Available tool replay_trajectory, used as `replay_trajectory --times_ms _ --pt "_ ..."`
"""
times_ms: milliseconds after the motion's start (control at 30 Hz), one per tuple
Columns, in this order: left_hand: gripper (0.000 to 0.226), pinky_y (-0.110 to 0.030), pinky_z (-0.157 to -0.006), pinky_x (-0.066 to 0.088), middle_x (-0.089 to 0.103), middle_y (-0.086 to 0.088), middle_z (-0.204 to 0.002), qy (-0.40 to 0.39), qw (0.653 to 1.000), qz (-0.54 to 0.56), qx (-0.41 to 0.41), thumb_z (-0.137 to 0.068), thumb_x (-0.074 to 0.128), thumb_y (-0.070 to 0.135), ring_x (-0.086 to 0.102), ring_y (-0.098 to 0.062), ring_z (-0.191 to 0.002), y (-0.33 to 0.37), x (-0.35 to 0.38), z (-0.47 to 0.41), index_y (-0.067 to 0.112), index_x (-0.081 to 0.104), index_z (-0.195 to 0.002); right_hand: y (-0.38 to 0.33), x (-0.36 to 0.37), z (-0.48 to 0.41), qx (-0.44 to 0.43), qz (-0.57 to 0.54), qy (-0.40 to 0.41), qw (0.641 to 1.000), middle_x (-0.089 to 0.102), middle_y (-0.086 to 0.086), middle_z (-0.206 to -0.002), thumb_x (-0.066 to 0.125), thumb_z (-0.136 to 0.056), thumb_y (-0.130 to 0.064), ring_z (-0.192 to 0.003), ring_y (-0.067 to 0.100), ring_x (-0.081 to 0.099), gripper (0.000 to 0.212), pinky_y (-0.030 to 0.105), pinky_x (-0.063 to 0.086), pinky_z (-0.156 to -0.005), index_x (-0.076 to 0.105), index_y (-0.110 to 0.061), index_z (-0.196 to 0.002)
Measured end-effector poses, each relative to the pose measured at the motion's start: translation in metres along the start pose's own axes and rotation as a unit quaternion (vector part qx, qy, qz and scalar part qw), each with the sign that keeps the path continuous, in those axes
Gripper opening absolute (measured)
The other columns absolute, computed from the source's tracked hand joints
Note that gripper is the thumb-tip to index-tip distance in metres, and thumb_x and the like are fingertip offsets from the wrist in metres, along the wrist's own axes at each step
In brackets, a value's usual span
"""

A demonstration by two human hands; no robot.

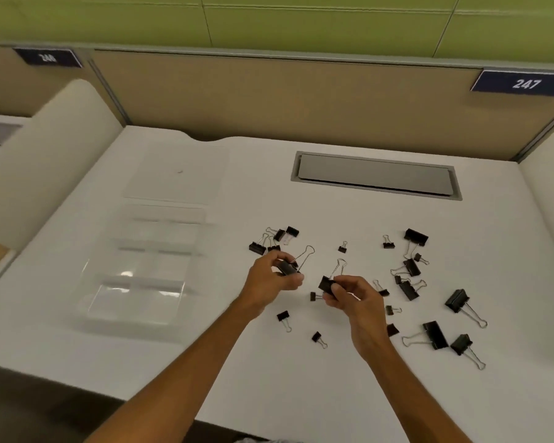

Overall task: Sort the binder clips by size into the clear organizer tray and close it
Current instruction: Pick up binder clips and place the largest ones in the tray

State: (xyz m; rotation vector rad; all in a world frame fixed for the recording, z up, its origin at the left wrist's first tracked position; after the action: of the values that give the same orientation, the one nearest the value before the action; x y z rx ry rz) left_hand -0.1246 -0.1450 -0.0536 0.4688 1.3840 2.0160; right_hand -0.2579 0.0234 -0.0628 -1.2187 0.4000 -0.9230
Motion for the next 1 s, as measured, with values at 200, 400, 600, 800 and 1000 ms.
replay_trajectory --times_ms 200,400,600,800,1000 --pt "0.024 -0.045 -0.076 0.061 0.067 -0.021 -0.093 0.113 0.989 0.093 -0.014 -0.078 0.081 0.006 0.073 -0.035 -0.081 0.001 -0.061 0.054 -0.002 0.065 -0.094 0.008 0.041 0.016 0.020 0.029 -0.076 0.996 0.073 0.021 -0.095 0.070 -0.087 0.000 -0.082 0.040 0.073 0.046 0.047 0.055 -0.088 0.052 -0.014 -0.127" --pt "0.027 -0.035 -0.074 0.060 0.075 -0.013 -0.089 0.189 0.978 0.086 -0.020 -0.075 0.084 0.014 0.074 -0.026 -0.077 -0.004 -0.122 0.095 0.001 0.067 -0.092 0.014 0.096 0.035 0.040 0.048 -0.134 0.989 0.072 0.025 -0.101 0.066 -0.087 0.006 -0.083 0.039 0.072 0.028 0.048 0.058 -0.087 0.065 -0.006 -0.112" --pt "0.025 -0.034 -0.071 0.061 0.070 -0.023 -0.090 0.198 0.972 0.131 -0.005 -0.076 0.081 0.005 0.074 -0.031 -0.077 -0.009 -0.178 0.111 -0.001 0.061 -0.088 0.022 0.150 0.051 0.046 0.047 -0.144 0.987 0.075 0.020 -0.095 0.066 -0.089 0.004 -0.077 0.033 0.071 0.029 0.040 0.057 -0.073 0.062 -0.005 -0.116" --pt "0.019 -0.035 -0.072 0.062 0.069 -0.026 -0.091 0.168 0.973 0.159 -0.018 -0.079 0.075 -0.004 0.072 -0.039 -0.083 -0.015 -0.240 0.113 -0.004 0.063 -0.094 0.036 0.210 0.064 0.029 0.062 -0.126 0.990 0.076 0.014 -0.094 0.069 -0.090 -0.007 -0.076 0.024 0.068 0.024 0.034 0.055 -0.068 0.065 -0.009 -0.113" --pt "0.019 -0.040 -0.080 0.061 0.068 -0.028 -0.097 0.141 0.979 0.146 -0.031 -0.083 0.066 -0.010 0.072 -0.039 -0.090 -0.024 -0.314 0.099 -0.006 0.063 -0.101 0.057 0.275 0.071 0.017 0.058 -0.087 0.994 0.075 0.014 -0.094 0.072 -0.088 -0.005 -0.082 0.021 0.070 0.019 0.031 0.058 -0.073 0.070 -0.009 -0.106"
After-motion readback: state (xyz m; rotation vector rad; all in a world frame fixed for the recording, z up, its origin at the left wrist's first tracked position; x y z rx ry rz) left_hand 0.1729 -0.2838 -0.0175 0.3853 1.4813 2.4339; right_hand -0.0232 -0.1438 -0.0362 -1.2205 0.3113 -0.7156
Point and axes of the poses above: each hand's wrist, its own z-axis away from the middle knuckle, its own x-axis out of the palm, y = z × x, the point moved 10 cm from there along -z, towards the middle knuckle
